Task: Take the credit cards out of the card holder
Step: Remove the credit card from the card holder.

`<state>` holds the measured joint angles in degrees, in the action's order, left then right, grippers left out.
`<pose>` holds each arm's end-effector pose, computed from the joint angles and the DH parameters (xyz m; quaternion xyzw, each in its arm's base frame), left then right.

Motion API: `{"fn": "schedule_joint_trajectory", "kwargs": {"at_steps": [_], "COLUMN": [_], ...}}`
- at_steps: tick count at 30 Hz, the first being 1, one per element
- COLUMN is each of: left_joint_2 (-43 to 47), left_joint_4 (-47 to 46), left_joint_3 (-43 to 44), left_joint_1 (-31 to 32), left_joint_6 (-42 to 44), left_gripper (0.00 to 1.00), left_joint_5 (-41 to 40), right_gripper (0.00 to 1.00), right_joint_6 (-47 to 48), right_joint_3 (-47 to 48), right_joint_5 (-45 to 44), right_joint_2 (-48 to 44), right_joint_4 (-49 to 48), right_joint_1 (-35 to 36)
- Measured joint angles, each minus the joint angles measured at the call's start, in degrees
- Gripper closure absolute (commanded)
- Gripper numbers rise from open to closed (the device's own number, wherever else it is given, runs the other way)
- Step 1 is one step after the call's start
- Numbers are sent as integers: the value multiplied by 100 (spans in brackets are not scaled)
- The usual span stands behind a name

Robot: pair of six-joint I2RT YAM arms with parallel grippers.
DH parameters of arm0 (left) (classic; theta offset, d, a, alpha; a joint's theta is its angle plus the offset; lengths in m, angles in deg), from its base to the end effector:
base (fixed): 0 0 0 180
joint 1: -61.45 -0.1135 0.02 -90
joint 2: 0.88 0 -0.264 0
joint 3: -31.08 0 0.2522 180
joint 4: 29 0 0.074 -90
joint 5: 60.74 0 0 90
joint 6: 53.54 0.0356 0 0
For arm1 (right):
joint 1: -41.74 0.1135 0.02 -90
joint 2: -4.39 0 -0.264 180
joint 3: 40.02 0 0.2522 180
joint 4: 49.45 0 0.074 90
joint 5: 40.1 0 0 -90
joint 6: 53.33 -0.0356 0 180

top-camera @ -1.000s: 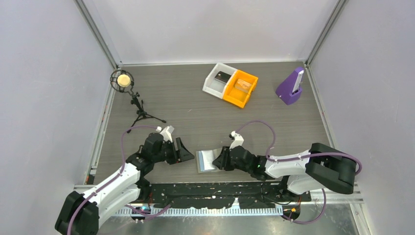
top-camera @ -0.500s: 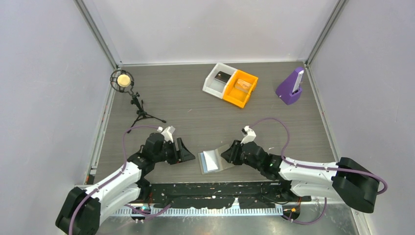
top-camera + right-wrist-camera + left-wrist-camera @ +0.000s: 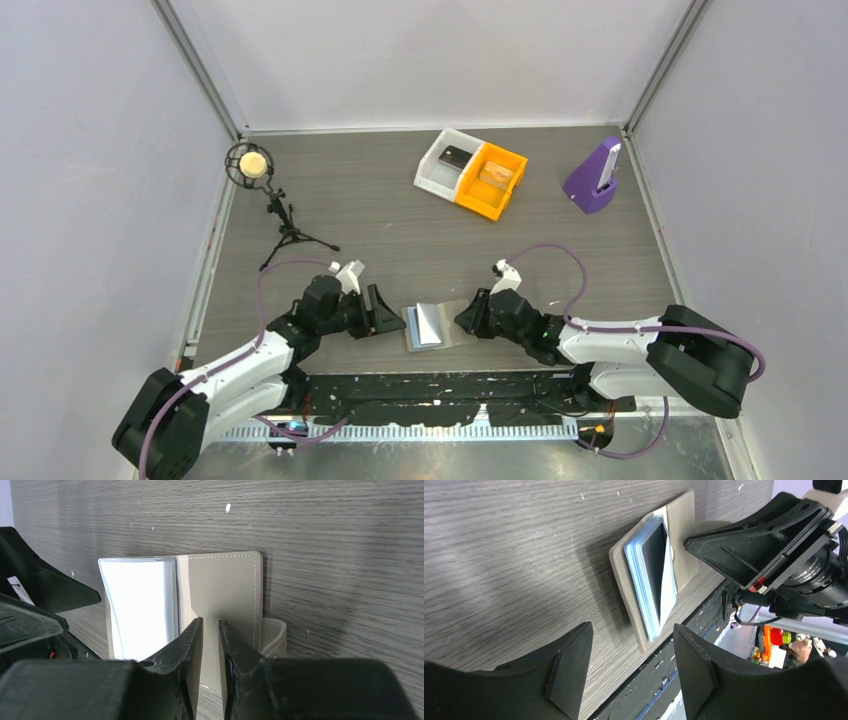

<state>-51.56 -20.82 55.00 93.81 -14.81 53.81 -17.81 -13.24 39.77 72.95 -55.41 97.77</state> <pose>0.1316 -0.1009 0.1433 -0.0454 0.8709 -0.4416 0.2109 0.1169 0.1624 0.1274 0.0282 0.8873 0.3279 0.3231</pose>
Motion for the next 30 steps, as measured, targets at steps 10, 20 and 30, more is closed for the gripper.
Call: {"fn": "schedule_joint_trajectory", "kwargs": {"at_steps": [10,20,30], "left_joint_2": [-767,-1071,-1237], "left_joint_4": [-723,-1484,-1974], "left_joint_3": [-81,-227,-229], "left_joint_1": [186,328,365], "left_joint_6": [-142,-367,-439], "left_gripper": [40,46,49], "left_joint_5": [-57,-55,-76], "right_gripper": [75,75,75], "right_joint_6": [-118,-168,-164], "right_joint_3": [-61,-164,-170], "right_joint_5": [22,37,85], "right_joint_2": [85,55,33], "right_joint_4": [-232,-382,-374], "right_joint_1": [-2,-15,-17]}}
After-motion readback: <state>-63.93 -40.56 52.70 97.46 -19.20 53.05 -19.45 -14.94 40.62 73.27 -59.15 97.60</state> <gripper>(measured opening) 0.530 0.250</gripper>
